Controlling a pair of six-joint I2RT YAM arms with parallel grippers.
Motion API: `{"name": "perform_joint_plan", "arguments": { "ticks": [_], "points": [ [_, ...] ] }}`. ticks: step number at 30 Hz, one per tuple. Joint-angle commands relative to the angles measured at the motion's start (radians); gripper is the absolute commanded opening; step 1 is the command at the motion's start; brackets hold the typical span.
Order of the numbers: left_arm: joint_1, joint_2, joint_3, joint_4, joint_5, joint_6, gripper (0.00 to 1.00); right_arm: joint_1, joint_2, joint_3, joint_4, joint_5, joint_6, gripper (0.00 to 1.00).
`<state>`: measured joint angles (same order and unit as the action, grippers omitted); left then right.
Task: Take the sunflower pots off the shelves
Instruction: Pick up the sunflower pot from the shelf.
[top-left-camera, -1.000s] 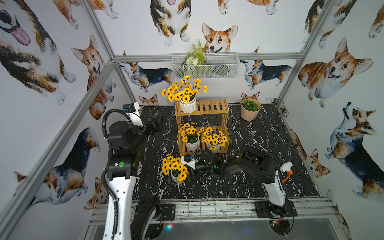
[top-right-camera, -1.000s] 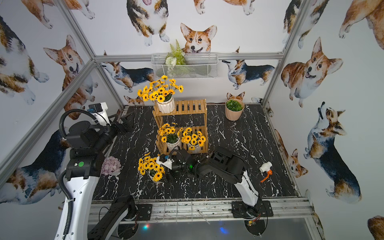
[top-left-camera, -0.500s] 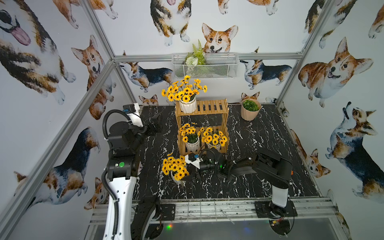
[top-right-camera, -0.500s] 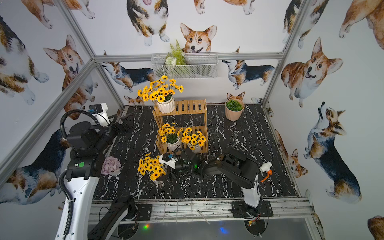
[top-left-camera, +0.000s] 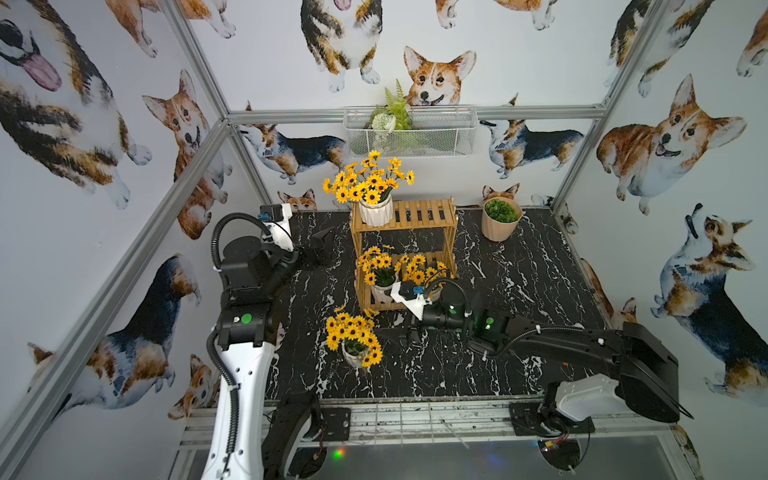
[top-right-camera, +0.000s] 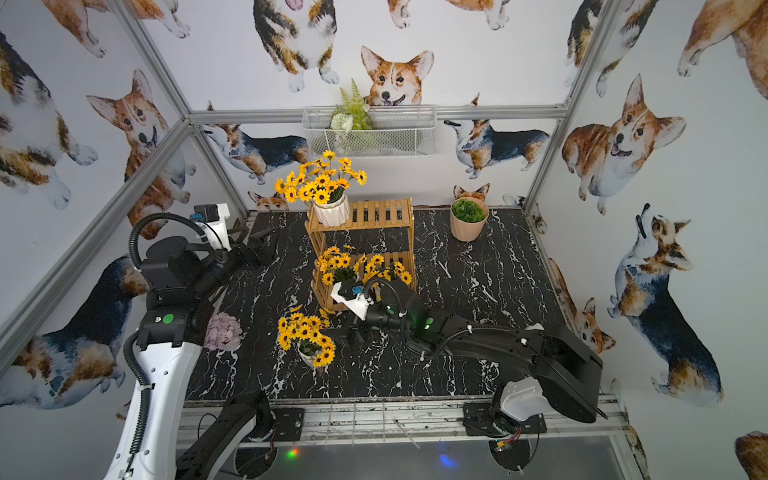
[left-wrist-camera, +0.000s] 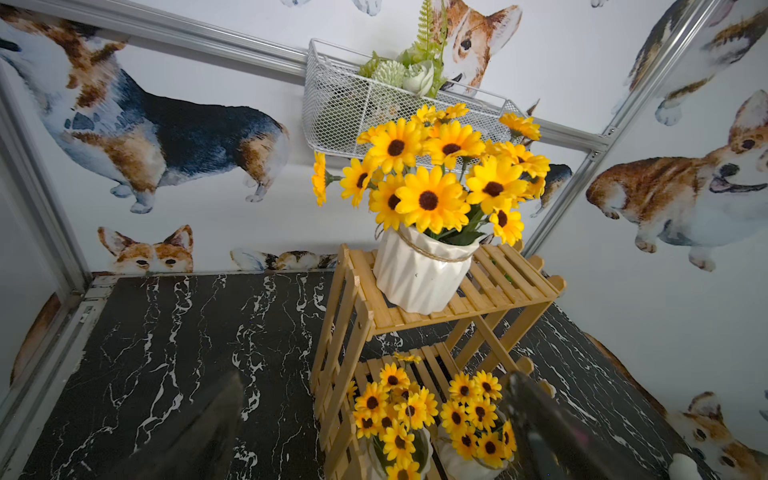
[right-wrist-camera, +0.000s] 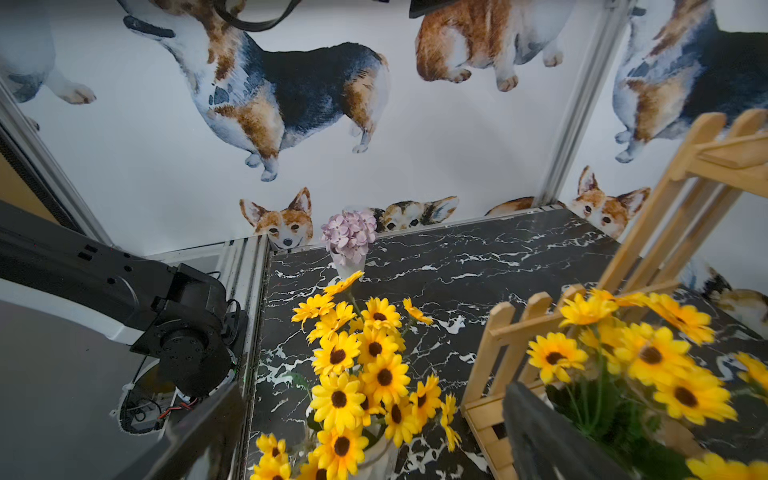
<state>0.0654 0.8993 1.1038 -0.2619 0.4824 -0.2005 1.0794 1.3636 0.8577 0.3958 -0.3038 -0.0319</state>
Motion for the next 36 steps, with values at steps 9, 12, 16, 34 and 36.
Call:
{"name": "perform_joint_plan", "arguments": {
  "ticks": [9, 12, 16, 34, 36],
  "points": [
    [0.001, 0.076, 0.022, 0.135, 0.143, 0.103, 1.00, -0.209, -0.203, 0.061, -0.343, -0.001, 0.066, 1.00],
    [0.001, 0.103, -0.010, 0.253, 0.158, 0.157, 1.00, -0.309, -0.237, 0.103, -0.397, -0.047, 0.102, 1.00],
    [0.001, 0.150, -0.009, 0.319, 0.238, 0.184, 1.00, -0.397, -0.266, 0.145, -0.453, -0.080, 0.101, 1.00],
    [0.001, 0.386, 0.019, 0.538, 0.408, 0.308, 1.00, -0.617, -0.250, 0.283, -0.555, -0.191, 0.129, 1.00],
    [0.001, 0.413, 0.033, 0.550, 0.431, 0.308, 1.00, -0.624, -0.250, 0.292, -0.561, -0.197, 0.126, 1.00]
  ]
}}
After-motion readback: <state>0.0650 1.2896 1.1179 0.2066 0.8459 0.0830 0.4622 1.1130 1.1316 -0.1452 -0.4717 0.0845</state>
